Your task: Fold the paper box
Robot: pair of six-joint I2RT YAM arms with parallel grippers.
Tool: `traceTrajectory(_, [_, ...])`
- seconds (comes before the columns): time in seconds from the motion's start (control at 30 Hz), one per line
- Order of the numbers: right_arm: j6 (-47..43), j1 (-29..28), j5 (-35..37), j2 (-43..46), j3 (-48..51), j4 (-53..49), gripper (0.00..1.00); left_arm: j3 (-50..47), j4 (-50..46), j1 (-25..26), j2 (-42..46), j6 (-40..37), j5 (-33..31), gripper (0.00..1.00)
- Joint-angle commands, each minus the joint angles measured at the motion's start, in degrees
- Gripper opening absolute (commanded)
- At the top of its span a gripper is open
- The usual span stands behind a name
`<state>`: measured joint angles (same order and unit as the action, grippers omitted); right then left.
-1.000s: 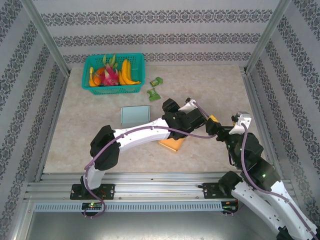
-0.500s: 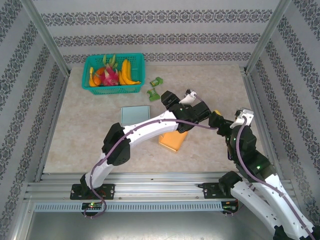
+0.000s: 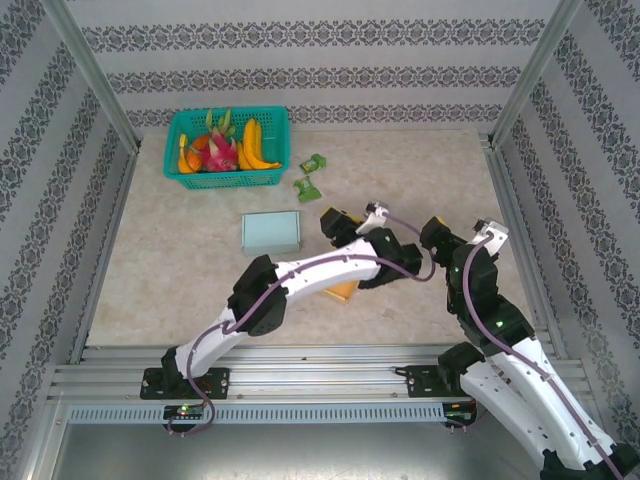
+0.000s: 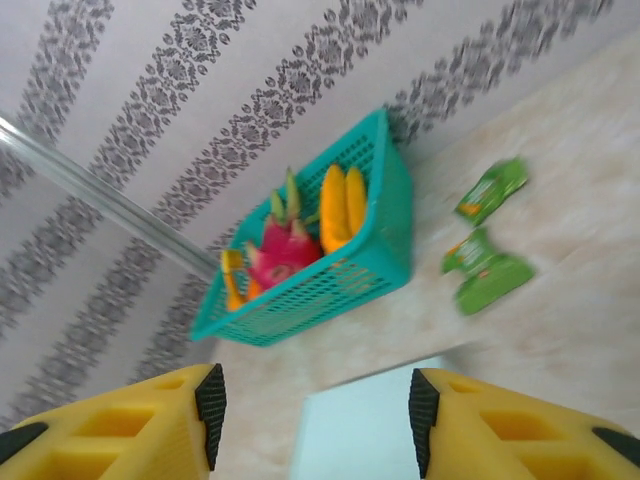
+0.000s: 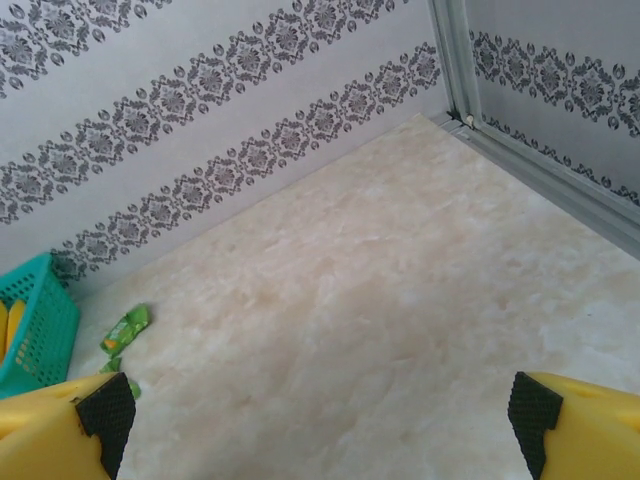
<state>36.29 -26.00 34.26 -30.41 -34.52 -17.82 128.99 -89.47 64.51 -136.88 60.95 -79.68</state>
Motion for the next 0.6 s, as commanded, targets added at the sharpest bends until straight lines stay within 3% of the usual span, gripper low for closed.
traceTrajectory(0.0, [2.0,0.2,0.9,-0.2,2.2,2.6,0.98,0.8,-12.6,1.4,0.0,21.9,-4.2,0.53])
traceTrajectory(0.27, [-0.7,0.7,0.1,-0.5,0.7,2.2,0.98,1.1,-12.8,0.4,-0.1,20.6,-3.8,0.54])
traceTrajectory(0.57, [-11.4,1.4,-5.5,2.8,-8.3,-3.6,0.98,-0.8,-12.9,-2.0,2.7,14.6,-2.9,0.63])
